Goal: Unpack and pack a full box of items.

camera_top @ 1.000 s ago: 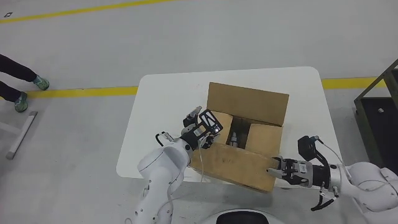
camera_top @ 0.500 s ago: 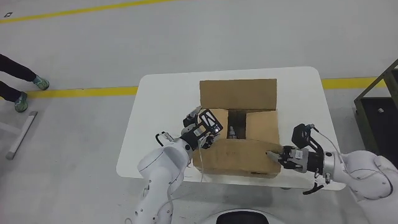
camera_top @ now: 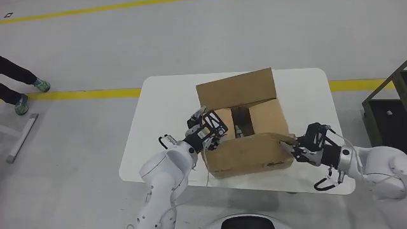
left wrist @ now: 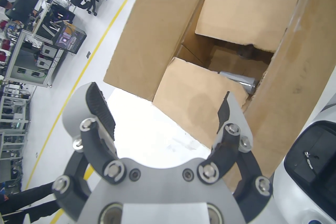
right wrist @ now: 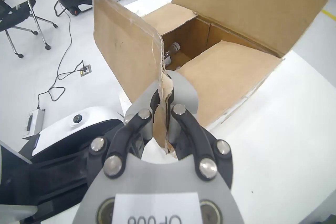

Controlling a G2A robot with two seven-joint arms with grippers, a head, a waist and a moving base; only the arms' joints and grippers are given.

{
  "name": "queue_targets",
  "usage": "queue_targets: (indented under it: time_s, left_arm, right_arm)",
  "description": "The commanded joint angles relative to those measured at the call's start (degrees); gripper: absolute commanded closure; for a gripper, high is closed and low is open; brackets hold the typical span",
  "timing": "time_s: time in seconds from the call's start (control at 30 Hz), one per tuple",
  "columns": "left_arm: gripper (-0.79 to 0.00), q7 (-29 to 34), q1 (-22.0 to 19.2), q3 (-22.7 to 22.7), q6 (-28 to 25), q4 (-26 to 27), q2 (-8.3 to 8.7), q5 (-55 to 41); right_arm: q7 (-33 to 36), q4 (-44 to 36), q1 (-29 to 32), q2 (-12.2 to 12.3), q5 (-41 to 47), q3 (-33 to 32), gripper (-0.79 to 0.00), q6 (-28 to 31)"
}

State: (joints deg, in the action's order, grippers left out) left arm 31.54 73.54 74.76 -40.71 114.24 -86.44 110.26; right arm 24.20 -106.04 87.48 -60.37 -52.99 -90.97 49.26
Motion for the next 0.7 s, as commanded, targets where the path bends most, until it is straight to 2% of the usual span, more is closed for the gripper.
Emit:
queue_targets:
  time_s: [0.0, 0.33, 0.37, 0.4, 0.43, 0.47, 0.5, 0.67]
  left_arm:
    - [-0.785, 1.9, -0.7, -0.7, -0.6, 0.7, 0.08, 0.3]
    - [-0.785, 10.7, -3.8, -5.8, -3.2, -0.7, 0.02, -1.9]
    - [-0.785, 11.2, -3.9, -6.1, -3.4, -0.7, 0.03, -2.3]
    - [-0.785, 11.5, -3.9, -6.4, -3.8, -0.5, 0.08, -2.5]
    - [-0.785, 11.7, -4.0, -6.6, -4.2, -0.3, 0.14, -2.6]
    - [-0.785, 11.8, -3.9, -6.7, -4.6, -0.1, 0.21, -2.9]
    - [-0.785, 11.8, -3.9, -6.7, -5.1, 0.1, 0.29, -3.1]
    - [-0.785, 12.0, -3.4, -6.9, -7.4, 1.4, 0.79, -3.3]
  right_arm:
    - [-4.2, -0.6, 1.5, -0.1, -3.3, -0.2, 0.000, -0.5]
    - [-17.6, -1.9, 6.0, -0.2, -16.1, 0.5, -0.003, -3.5]
    - [-18.7, -1.6, 6.4, -0.3, -15.8, 0.8, -0.175, -3.5]
    - [-19.3, -1.3, 6.5, -0.3, -15.6, 0.9, -0.277, -3.3]
    - [-20.0, -1.2, 6.5, -0.3, -15.4, 0.9, -0.314, -3.5]
    - [-20.6, -1.0, 6.7, -0.3, -14.7, 1.1, -0.413, -3.1]
    - [-20.9, -0.7, 6.8, -0.2, -14.0, 1.0, -0.785, -2.9]
    - [-22.1, -0.3, 7.7, 0.0, -10.0, -0.8, -0.785, -1.2]
